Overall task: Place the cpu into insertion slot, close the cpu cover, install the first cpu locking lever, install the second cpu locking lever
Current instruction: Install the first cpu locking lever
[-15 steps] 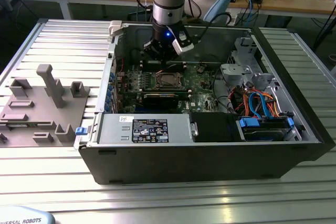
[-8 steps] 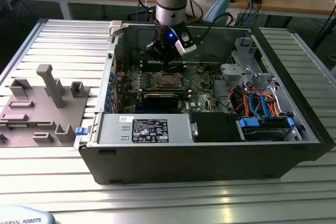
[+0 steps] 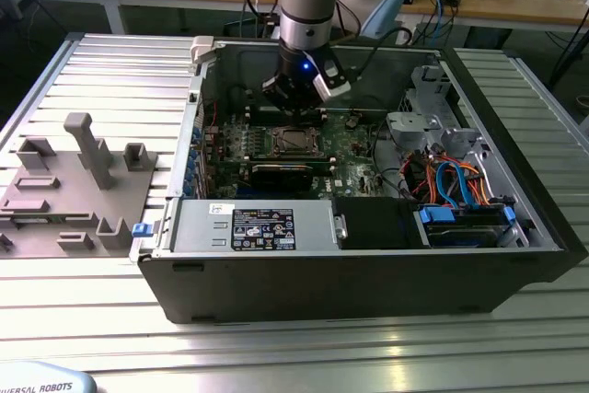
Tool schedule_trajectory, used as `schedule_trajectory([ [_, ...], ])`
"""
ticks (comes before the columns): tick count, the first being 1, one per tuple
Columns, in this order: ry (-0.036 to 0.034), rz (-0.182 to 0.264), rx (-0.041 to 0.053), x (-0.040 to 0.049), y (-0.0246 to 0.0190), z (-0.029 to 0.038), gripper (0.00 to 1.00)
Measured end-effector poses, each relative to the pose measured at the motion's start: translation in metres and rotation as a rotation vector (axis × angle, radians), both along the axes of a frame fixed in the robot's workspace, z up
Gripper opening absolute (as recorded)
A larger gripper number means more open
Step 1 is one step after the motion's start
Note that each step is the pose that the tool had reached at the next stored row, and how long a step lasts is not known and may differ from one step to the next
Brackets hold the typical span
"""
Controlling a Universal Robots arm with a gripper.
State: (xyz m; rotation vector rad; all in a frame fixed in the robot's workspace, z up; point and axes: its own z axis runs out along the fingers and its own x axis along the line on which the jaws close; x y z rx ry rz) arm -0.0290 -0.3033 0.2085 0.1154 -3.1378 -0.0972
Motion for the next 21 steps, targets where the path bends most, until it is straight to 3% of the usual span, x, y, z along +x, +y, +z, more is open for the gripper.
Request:
schedule_trajectory([
  [8, 0.0001, -0.001, 0.0191, 0.0046, -0.0013, -0.0039, 0.11],
  [16, 0.0001, -0.001, 0.0317, 0.005, -0.0081, -0.0061, 0.11],
  [21, 0.0004, -0.001, 0.0377, 0.0083, -0.0087, -0.0075, 0.11],
])
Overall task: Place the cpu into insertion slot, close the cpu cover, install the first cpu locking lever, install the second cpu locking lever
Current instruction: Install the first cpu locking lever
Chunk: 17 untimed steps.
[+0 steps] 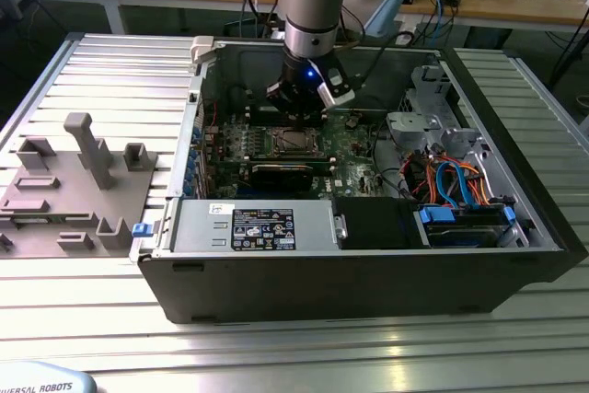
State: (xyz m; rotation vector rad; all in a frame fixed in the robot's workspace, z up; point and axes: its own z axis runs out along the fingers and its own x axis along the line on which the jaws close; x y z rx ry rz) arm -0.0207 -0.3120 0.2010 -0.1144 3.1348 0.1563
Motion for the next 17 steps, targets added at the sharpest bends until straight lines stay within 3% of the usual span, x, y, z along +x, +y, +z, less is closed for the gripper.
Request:
schedule_trajectory([
  [9, 0.0002, 0.0, 0.0093, 0.0051, 0.0025, -0.0007, 0.11],
  [17, 0.0001, 0.0, 0.0092, 0.005, 0.0016, 0.0064, 0.11],
])
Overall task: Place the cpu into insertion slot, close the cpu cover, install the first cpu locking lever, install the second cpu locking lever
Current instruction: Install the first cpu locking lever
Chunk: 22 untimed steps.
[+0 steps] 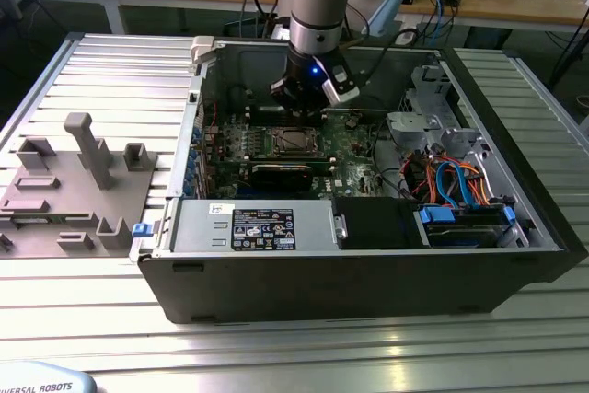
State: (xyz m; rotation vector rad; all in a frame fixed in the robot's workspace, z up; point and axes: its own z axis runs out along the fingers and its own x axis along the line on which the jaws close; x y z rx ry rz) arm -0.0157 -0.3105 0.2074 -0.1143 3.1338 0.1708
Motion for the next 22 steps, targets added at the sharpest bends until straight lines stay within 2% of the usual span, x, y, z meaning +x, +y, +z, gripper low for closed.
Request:
schedule_trajectory([
  [15, 0.0, 0.0, -0.0002, 0.0, -0.0173, 0.0, 0.11],
  [22, 0.0001, 0.0, -0.0047, 0.0, -0.023, 0.0011, 0.11],
])
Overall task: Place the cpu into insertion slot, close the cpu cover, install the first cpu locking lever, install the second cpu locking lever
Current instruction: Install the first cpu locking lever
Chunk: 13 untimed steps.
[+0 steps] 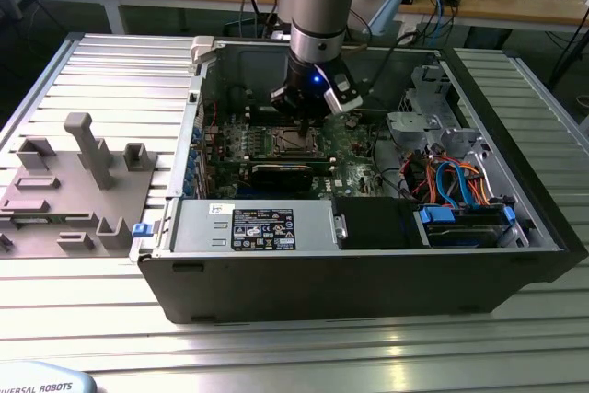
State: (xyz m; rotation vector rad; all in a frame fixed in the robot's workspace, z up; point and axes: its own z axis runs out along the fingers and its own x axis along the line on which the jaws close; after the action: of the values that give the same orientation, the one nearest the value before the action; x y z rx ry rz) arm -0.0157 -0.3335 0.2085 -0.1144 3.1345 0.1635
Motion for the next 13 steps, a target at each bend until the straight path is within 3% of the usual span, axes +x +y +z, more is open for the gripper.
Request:
schedule_trajectory([
  [4, -0.0001, 0.0, -0.0004, 0.0, -0.0024, 0.0064, 0.11],
  [9, -0.0001, 0.0, -0.0016, 0.0, -0.008, 0.0075, 0.11],
  [13, -0.0001, 0.0, -0.0029, 0.0, -0.0171, 0.0075, 0.11],
])
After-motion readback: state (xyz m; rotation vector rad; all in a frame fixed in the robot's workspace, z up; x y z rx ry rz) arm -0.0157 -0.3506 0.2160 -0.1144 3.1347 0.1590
